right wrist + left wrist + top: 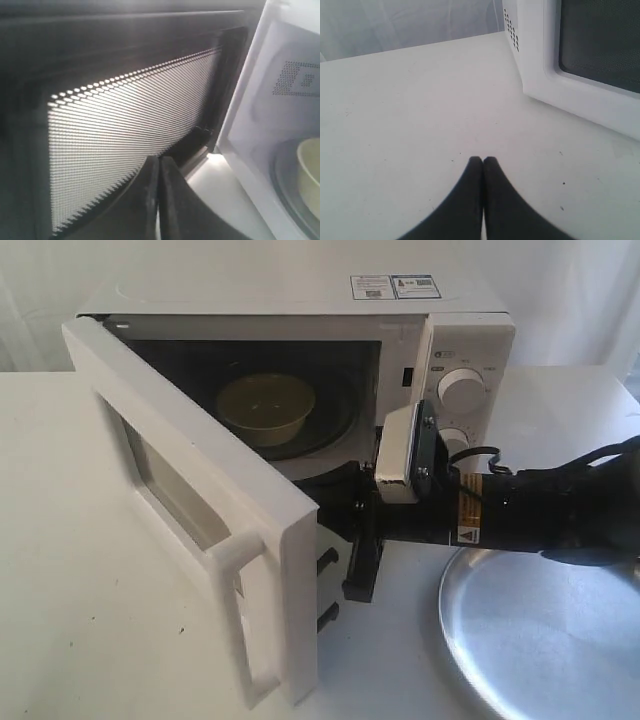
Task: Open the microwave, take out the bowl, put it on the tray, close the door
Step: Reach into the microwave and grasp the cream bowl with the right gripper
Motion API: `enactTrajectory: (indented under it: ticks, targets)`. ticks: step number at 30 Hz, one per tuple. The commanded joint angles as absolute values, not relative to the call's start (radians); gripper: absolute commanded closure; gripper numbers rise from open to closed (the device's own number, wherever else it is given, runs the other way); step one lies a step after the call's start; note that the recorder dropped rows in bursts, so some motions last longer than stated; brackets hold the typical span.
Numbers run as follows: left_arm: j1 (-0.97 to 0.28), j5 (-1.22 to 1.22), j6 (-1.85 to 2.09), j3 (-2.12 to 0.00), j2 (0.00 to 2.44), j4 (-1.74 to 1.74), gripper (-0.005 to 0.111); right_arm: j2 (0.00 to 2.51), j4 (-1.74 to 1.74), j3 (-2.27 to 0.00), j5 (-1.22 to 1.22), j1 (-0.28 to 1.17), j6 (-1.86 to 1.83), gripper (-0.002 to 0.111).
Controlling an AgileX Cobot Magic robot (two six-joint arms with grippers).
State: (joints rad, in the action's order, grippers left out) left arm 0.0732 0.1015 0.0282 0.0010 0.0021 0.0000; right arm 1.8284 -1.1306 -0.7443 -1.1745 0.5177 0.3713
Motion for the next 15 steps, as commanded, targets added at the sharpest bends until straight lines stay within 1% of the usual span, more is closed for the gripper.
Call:
enactTrajectory:
  ticks: [1, 4, 6, 10, 13, 15]
  targets:
    - [0.069, 0.101, 0.027, 0.0, 0.0, 0.0, 0.107, 1.823, -1.002, -0.761, -1.074, 0.519, 0.36, 0.108]
    - [0.069, 0.101, 0.027, 0.0, 0.0, 0.0, 0.107, 1.849, -0.88, -0.824, -0.941, 0.546, 0.297, 0.108]
    - [0.069, 0.101, 0.027, 0.0, 0.0, 0.0, 0.107, 1.876, -0.827, -0.894, -0.806, 0.573, 0.274, 0.108]
    - [0.069, 0.101, 0.027, 0.0, 0.0, 0.0, 0.107, 1.928, -0.82, -1.064, -0.562, 0.635, 0.272, 0.108]
    - [0.069, 0.101, 0.027, 0.0, 0.0, 0.0, 0.107, 1.943, -0.832, -1.132, -0.477, 0.66, 0.234, 0.108]
    - [0.069, 0.101, 0.027, 0.0, 0.0, 0.0, 0.107, 1.945, -0.85, -1.152, -0.452, 0.661, 0.19, 0.102]
